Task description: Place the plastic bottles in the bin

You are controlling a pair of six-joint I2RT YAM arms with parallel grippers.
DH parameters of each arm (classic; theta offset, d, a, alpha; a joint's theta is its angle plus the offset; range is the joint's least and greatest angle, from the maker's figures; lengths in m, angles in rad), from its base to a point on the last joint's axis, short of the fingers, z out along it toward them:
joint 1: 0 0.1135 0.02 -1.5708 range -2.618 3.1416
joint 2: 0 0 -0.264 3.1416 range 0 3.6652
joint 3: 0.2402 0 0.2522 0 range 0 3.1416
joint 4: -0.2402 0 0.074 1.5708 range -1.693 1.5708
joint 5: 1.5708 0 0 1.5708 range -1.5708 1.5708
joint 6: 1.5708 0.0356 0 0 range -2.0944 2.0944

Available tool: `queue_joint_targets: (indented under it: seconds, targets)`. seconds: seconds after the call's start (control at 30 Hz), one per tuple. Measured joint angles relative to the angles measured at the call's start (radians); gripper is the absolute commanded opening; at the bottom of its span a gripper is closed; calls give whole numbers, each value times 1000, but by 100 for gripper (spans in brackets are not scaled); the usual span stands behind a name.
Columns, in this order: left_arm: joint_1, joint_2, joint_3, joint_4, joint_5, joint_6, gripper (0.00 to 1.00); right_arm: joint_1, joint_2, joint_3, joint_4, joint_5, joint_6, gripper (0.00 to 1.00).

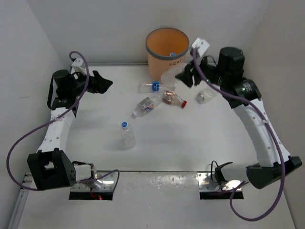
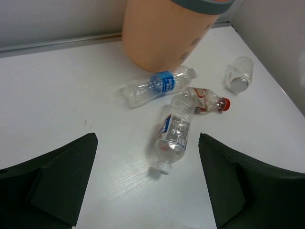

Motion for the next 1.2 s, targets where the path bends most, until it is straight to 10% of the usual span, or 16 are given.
queue_joint_targets:
  seconds: [0.37,0.7,0.97,1.2]
  targets:
    - [228,-62,-79,2,260,61,99,-134,486,617,370,126,227,2]
    - [380,-10,113,-707,514,925,99,-177,793,657,407,192,320,5]
    - [256,-31,5,-1191,332,1654,99,-165,844,596,408,227,334,88]
    - [164,-86,-76,-1275,299,1805,99,-143,829,605,393,249,385,98]
